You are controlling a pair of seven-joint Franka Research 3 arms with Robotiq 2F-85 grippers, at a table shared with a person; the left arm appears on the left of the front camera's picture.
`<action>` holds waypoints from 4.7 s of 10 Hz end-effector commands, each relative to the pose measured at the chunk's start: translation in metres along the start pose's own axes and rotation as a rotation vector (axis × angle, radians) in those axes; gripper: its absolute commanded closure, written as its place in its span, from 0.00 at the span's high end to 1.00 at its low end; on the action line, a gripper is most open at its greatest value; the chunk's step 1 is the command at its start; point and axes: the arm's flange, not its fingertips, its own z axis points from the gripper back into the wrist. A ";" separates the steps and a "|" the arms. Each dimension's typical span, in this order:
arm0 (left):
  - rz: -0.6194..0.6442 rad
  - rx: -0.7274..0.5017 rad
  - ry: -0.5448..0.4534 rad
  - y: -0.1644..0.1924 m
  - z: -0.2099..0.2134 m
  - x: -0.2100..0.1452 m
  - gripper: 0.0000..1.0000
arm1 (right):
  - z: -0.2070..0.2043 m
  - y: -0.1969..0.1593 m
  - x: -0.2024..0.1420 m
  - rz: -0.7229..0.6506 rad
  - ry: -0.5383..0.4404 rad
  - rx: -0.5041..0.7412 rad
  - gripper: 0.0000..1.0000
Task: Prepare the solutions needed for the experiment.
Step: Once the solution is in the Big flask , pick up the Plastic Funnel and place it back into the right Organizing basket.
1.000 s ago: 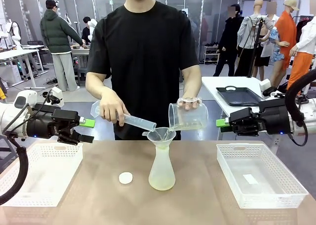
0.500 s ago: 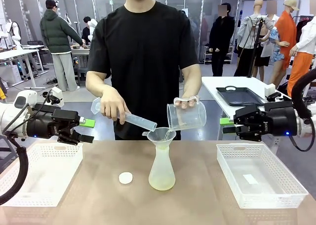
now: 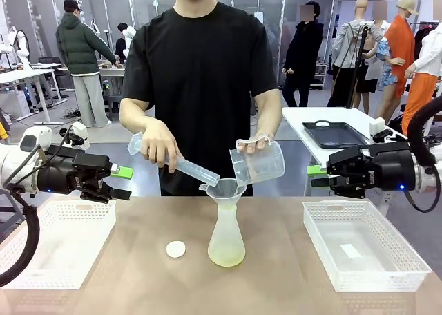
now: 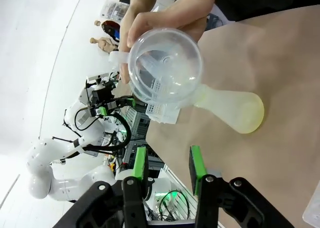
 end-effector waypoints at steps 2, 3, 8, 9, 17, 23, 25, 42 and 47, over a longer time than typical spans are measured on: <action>0.013 -0.022 -0.018 -0.002 -0.001 0.002 1.00 | -0.002 0.002 0.003 -0.048 0.037 0.043 0.56; 0.013 -0.022 -0.018 -0.002 -0.001 0.002 1.00 | -0.002 0.002 0.003 -0.062 0.047 0.059 0.64; 0.013 -0.022 -0.018 -0.002 -0.001 0.002 1.00 | -0.008 -0.002 -0.003 -0.044 0.057 0.061 1.00; 0.013 -0.022 -0.018 -0.002 -0.001 0.002 1.00 | -0.008 -0.002 -0.003 -0.044 0.057 0.061 1.00; 0.013 -0.022 -0.018 -0.002 -0.001 0.002 1.00 | -0.008 -0.002 -0.003 -0.044 0.057 0.061 1.00; 0.013 -0.022 -0.018 -0.002 -0.001 0.002 1.00 | -0.030 0.034 0.029 0.075 0.124 -0.149 1.00; 0.013 -0.022 -0.018 -0.002 -0.001 0.002 1.00 | -0.052 0.048 0.049 0.099 0.163 -0.211 1.00; 0.013 -0.022 -0.018 -0.002 -0.001 0.002 1.00 | -0.150 0.070 0.098 0.227 0.375 -0.529 1.00; 0.013 -0.022 -0.018 -0.002 -0.001 0.002 1.00 | -0.201 0.061 0.096 0.218 0.462 -0.583 1.00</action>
